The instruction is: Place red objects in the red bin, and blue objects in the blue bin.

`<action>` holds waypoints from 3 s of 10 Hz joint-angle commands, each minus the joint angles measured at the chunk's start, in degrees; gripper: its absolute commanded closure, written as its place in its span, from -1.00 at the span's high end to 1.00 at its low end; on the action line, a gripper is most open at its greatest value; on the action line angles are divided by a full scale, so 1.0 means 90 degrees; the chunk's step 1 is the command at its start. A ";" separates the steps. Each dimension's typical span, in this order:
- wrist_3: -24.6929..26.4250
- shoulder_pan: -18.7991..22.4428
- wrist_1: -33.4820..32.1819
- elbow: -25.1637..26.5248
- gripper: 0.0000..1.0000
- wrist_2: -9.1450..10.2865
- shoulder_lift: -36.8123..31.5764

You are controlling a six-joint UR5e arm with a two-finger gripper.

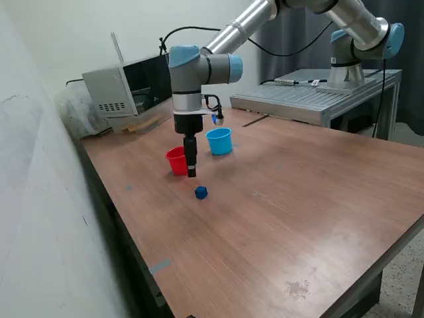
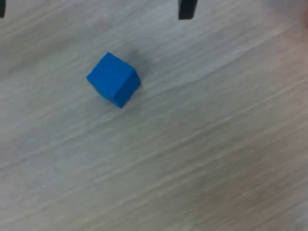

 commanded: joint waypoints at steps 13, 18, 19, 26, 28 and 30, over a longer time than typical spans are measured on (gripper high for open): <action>-0.5840 0.0247 0.0281 0.0053 1.00 -0.0379 0.0184; -0.5919 0.0247 0.0271 -0.0191 1.00 -0.0291 0.0437; -0.5919 0.0247 0.0271 -0.0240 1.00 -0.0291 0.0476; -0.5899 0.0237 0.0271 -0.0396 -1.00 -0.0349 0.0643; -0.5889 0.0237 0.0271 -0.0416 -1.00 -0.0378 0.0643; -0.5889 0.0228 0.0271 -0.0435 -1.00 -0.0398 0.0643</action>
